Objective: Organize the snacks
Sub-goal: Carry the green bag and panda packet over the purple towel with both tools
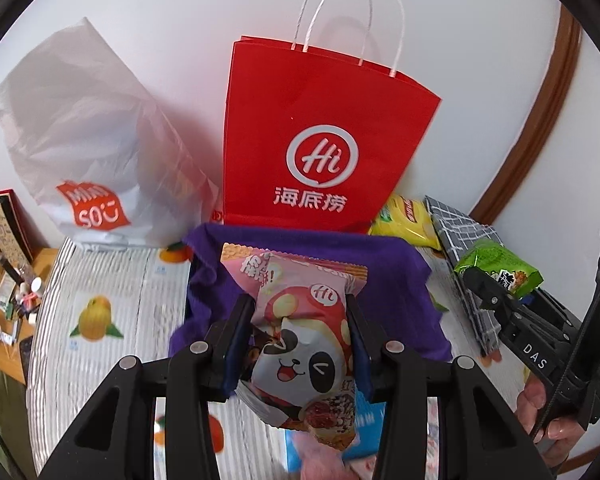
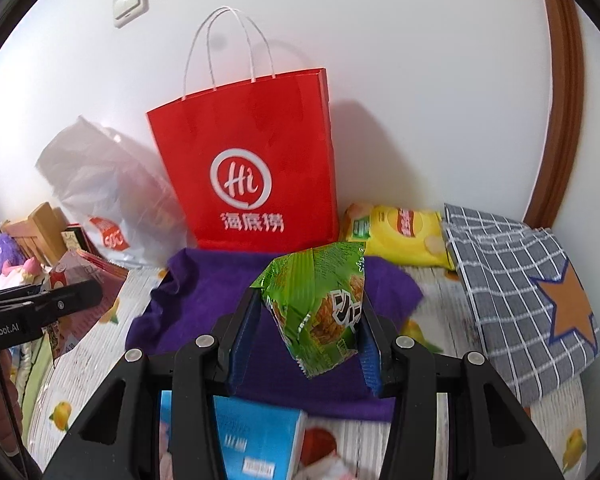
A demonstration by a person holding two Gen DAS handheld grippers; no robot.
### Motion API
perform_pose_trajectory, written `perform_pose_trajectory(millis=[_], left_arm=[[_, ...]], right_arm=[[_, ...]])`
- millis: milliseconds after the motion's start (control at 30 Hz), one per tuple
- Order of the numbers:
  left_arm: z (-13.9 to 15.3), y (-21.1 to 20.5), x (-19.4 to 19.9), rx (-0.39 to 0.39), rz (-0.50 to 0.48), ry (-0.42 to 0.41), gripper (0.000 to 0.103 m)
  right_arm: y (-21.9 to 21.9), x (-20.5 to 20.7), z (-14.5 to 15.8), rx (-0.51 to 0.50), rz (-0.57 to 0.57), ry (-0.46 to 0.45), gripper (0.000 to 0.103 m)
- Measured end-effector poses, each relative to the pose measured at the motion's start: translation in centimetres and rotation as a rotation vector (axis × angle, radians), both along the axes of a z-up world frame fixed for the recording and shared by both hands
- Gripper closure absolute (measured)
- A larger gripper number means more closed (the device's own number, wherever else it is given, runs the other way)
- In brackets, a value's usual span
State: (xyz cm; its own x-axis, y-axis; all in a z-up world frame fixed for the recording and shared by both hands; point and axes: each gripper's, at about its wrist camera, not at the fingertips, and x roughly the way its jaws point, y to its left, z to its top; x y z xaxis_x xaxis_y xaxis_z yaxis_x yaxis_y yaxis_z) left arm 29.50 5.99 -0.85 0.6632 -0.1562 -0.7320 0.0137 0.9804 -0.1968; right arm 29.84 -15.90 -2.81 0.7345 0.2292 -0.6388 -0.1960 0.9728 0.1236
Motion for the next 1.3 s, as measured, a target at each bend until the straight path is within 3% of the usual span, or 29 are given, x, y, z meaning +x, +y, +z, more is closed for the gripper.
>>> perform_pose_trajectory(millis=[300, 500, 800, 1300], left_arm=[[-1.6, 0.1, 6.4, -0.01, -0.042, 0.019, 0.061], [-5.0, 1.1, 9.3, -0.012, -0.038, 0.094, 0.061], [-7.2, 3.2, 10.5, -0.014, 0.016, 0.15, 0.061], [-8.7, 2.7, 11.2, -0.001, 0.007, 0.2, 0.061]], right_arm=[[0.3, 5.8, -1.0, 0.012, -0.008, 0.02, 0.057], [0.3, 8.7, -2.9, 0.006, 0.002, 0.024, 0.057], [-0.3, 11.1, -6.7, -0.013, 0.025, 0.106, 0.057], [-0.7, 12.1, -8.8, -0.04, 0.057, 0.17, 0.057]])
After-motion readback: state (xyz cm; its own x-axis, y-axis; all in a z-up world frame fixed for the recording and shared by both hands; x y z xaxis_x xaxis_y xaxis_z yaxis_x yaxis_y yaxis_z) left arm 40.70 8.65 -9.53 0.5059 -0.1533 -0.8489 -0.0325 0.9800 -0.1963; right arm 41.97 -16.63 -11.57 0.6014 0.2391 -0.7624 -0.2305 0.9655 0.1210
